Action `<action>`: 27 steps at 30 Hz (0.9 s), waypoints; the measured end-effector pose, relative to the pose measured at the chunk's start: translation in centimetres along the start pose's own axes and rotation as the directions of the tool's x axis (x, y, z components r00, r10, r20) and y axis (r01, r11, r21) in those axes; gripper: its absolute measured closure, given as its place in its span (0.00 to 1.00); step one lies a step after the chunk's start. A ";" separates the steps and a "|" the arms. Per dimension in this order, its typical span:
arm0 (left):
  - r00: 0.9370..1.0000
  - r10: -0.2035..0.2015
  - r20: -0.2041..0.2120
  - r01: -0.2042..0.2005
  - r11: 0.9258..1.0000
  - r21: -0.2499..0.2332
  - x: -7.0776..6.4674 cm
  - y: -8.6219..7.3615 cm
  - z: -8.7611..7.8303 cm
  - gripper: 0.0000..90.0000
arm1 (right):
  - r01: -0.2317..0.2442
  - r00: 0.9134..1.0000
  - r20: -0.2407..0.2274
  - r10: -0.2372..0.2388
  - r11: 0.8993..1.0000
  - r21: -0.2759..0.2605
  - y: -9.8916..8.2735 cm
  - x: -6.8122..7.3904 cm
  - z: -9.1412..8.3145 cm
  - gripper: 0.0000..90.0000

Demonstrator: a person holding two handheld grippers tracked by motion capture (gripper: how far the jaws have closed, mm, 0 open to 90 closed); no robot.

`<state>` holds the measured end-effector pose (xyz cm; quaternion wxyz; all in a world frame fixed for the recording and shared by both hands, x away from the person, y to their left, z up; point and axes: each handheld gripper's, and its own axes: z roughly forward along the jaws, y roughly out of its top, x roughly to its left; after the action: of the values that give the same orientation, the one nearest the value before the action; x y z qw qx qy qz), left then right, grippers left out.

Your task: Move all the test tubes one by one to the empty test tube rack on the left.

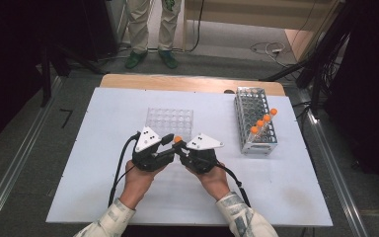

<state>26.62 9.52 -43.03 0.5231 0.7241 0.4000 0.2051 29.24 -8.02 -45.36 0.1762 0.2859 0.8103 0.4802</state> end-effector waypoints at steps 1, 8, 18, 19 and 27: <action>1.000 -0.001 -0.004 0.001 1.000 0.005 0.1 0.0 0.1 0.70 | 0.000 1.000 0.000 0.000 1.000 -0.001 0.0 0.0 0.0 0.80; 1.000 -0.010 0.006 0.010 1.000 0.006 0.3 0.0 0.4 0.76 | -0.014 1.000 -0.012 0.014 1.000 -0.002 0.1 0.0 0.1 0.80; 1.000 -0.026 0.010 0.026 1.000 -0.003 0.4 0.5 0.6 0.78 | -0.018 1.000 -0.021 0.018 1.000 0.006 0.2 -0.2 -0.1 0.58; 1.000 -0.026 0.009 0.026 1.000 -0.002 0.4 0.6 0.6 0.78 | -0.022 1.000 -0.021 0.022 1.000 0.016 0.2 -0.3 -0.2 0.53; 1.000 -0.025 0.002 0.025 1.000 -0.002 0.6 1.9 0.8 0.78 | -0.048 0.999 0.003 0.048 0.998 0.040 0.2 -1.3 -1.7 0.33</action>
<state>28.28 9.24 -41.64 0.5266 0.7188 0.4082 0.1985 29.35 -9.94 -44.30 0.1599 0.3091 0.8125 0.4678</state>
